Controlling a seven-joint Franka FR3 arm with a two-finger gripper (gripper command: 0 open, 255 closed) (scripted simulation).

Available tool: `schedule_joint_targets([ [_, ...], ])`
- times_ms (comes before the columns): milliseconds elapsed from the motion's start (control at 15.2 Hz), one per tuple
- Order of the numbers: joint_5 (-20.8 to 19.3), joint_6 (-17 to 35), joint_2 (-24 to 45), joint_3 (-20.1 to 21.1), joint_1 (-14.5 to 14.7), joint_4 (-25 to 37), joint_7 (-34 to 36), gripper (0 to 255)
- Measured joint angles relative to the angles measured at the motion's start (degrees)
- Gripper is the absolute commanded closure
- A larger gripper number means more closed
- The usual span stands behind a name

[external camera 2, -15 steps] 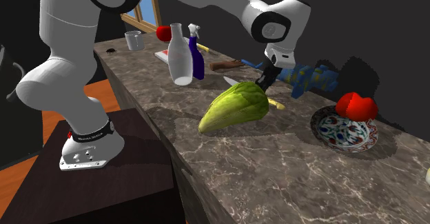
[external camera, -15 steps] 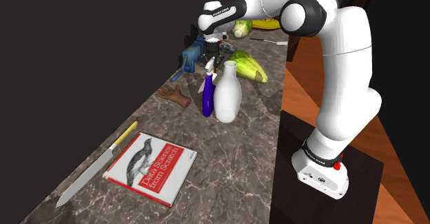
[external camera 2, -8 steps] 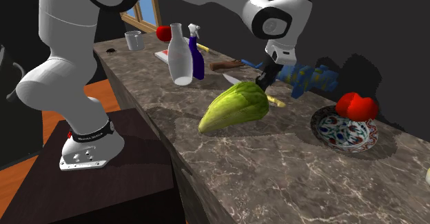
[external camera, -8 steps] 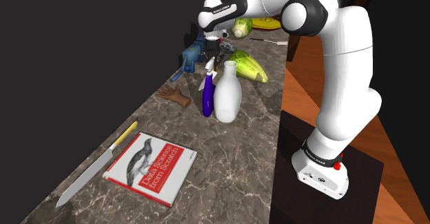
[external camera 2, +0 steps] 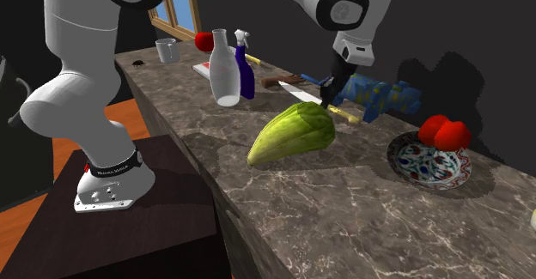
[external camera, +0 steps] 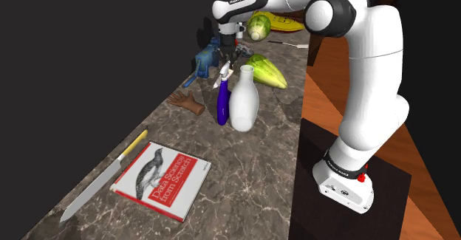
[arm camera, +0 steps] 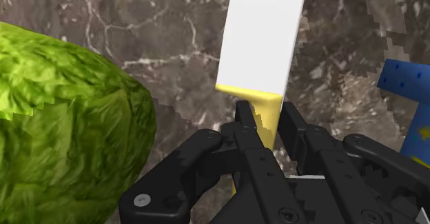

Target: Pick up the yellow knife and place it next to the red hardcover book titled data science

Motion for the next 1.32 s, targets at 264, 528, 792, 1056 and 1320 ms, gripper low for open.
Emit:
schedule_joint_targets([
  [264,0.0,-2.8,-0.4,0.0,0.0,2.4,0.1,255],
  [528,0.3,-2.8,-4.1,0.3,0.3,-1.3,0.8,255],
  [792,1.1,0.8,-12.0,1.2,1.3,-12.5,2.3,255],
  [1056,2.2,4.1,-19.6,2.4,2.6,-23.2,4.4,255],
  [1320,3.7,6.5,-27.4,3.8,3.9,-33.1,6.2,255],
])
